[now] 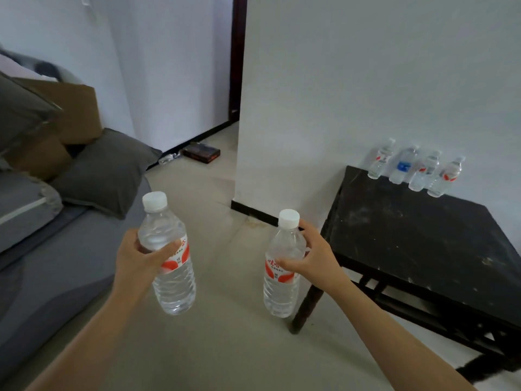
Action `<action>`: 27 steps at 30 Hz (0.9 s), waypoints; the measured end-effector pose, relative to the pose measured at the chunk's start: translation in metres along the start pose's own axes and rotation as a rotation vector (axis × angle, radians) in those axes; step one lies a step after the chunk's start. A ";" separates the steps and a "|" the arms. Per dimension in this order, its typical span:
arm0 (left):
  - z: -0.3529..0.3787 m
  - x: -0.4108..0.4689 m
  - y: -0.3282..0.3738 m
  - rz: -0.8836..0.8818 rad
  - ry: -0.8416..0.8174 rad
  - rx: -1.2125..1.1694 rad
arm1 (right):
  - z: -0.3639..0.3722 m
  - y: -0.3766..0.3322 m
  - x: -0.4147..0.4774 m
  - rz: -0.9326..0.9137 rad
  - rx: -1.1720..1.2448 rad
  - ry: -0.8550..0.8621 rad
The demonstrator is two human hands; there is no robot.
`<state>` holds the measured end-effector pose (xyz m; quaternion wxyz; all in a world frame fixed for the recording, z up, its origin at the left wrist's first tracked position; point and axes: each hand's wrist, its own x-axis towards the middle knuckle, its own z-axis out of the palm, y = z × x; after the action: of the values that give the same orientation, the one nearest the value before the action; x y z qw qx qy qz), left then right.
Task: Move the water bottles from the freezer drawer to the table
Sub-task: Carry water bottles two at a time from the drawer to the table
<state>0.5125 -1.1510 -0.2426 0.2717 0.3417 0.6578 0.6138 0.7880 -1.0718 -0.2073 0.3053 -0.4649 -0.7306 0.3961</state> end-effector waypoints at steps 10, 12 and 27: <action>0.000 0.149 -0.002 -0.007 -0.140 -0.068 | 0.042 -0.018 0.106 0.126 0.025 0.129; 0.011 0.166 -0.010 -0.045 -0.171 -0.094 | 0.041 -0.012 0.117 0.159 0.005 0.140; 0.169 0.347 -0.020 0.012 -0.298 0.008 | -0.026 0.049 0.328 0.145 0.005 0.241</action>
<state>0.4271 -0.7742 -0.2579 0.3611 0.4342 0.6104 0.5553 0.7055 -0.7492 -0.2110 0.3626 -0.5602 -0.6519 0.3602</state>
